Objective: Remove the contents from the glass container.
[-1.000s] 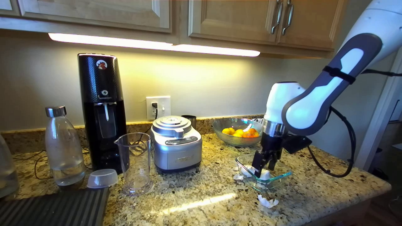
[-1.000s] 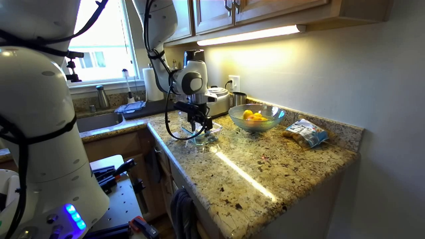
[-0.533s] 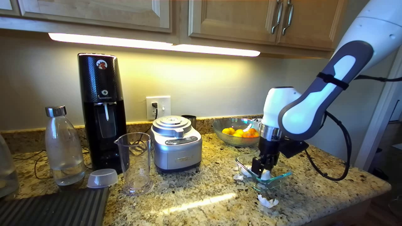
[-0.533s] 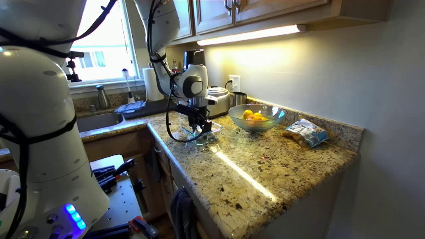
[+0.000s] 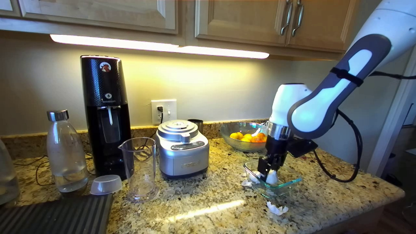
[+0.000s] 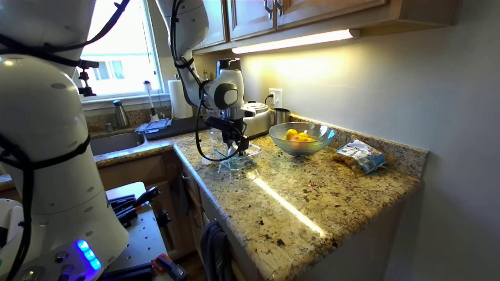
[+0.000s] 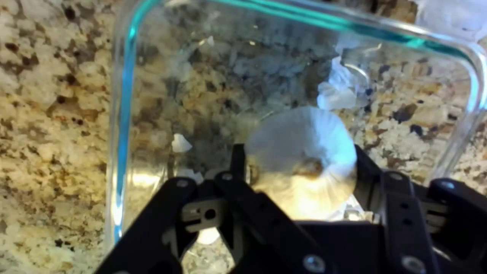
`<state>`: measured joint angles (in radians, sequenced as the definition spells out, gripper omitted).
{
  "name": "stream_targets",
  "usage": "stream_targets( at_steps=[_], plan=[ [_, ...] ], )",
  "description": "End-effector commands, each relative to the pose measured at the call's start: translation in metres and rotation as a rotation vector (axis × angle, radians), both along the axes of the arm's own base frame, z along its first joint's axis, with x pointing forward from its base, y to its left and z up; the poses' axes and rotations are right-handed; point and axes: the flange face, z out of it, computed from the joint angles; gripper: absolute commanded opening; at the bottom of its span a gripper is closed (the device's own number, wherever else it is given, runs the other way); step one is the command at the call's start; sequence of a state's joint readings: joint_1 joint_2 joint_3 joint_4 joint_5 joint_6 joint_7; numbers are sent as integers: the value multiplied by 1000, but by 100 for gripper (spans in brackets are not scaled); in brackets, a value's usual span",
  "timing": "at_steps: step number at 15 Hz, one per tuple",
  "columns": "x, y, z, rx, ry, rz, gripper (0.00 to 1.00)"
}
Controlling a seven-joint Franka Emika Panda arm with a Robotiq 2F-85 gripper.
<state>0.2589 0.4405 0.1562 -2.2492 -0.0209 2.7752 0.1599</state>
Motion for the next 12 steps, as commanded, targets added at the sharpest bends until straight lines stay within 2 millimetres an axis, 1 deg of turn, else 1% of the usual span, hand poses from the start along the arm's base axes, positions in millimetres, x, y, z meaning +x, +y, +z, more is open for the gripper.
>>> stream_targets(
  at_steps=[1,3,5,7,9,11,12],
  plan=[
    [-7,-12,44,10,-34,-11,39],
    [-4,-20,62,8,-71,-33,39],
    [2,-35,78,6,-113,-75,39],
    [8,-55,89,2,-139,-129,39],
    [14,-77,95,-13,-173,-197,39],
    [21,-101,91,-28,-177,-279,39],
    [26,-113,86,-32,-192,-323,39]
  ],
)
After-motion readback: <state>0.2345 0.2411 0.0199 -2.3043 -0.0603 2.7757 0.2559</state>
